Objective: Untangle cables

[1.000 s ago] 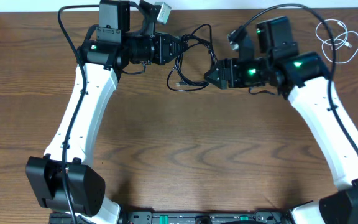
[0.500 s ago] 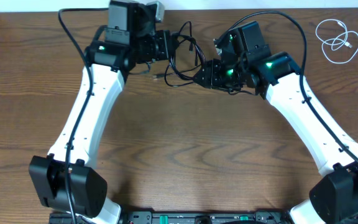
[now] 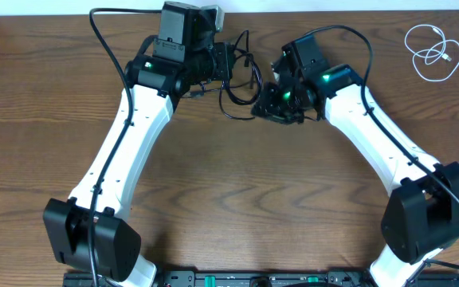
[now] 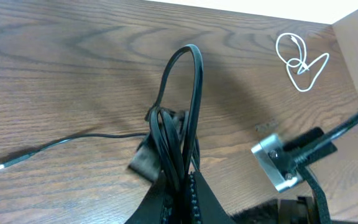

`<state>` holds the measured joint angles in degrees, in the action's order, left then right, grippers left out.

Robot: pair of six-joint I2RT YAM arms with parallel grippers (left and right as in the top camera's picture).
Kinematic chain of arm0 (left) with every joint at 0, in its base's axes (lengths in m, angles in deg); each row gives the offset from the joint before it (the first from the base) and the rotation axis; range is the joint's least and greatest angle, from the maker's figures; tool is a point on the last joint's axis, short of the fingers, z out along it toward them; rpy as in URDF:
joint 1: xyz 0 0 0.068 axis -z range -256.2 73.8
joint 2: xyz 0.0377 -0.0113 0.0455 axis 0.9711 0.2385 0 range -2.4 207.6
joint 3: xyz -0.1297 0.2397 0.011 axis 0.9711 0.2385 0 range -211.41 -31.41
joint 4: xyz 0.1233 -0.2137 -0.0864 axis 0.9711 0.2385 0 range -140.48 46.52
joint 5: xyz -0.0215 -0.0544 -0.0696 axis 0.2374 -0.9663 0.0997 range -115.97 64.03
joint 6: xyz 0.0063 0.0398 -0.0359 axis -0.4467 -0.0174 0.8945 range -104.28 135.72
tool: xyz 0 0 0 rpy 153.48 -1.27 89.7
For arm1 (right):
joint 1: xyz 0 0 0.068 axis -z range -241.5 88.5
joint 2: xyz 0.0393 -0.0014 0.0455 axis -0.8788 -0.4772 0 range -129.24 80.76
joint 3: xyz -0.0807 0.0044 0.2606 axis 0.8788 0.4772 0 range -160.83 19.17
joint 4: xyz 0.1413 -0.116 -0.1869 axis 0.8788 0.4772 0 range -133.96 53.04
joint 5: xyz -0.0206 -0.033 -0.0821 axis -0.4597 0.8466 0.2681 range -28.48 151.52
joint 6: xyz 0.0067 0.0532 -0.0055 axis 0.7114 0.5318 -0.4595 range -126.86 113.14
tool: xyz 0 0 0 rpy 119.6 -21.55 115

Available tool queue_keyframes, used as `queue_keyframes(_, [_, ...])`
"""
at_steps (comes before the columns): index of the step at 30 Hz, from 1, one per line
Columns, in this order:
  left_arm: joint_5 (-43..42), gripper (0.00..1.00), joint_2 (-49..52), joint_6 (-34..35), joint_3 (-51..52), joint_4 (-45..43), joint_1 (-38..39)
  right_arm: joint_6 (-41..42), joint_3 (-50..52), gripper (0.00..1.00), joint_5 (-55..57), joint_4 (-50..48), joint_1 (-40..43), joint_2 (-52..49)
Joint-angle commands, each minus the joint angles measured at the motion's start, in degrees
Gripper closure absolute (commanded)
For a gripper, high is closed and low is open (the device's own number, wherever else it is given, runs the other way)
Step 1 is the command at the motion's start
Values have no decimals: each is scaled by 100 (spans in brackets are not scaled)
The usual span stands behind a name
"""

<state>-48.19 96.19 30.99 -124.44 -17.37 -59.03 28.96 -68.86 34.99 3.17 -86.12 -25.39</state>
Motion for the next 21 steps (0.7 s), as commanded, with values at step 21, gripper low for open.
queue_keyframes(21, [-949,93,-138,494,-22,-109,-649,-1200,1545,92,1665,553,951,39])
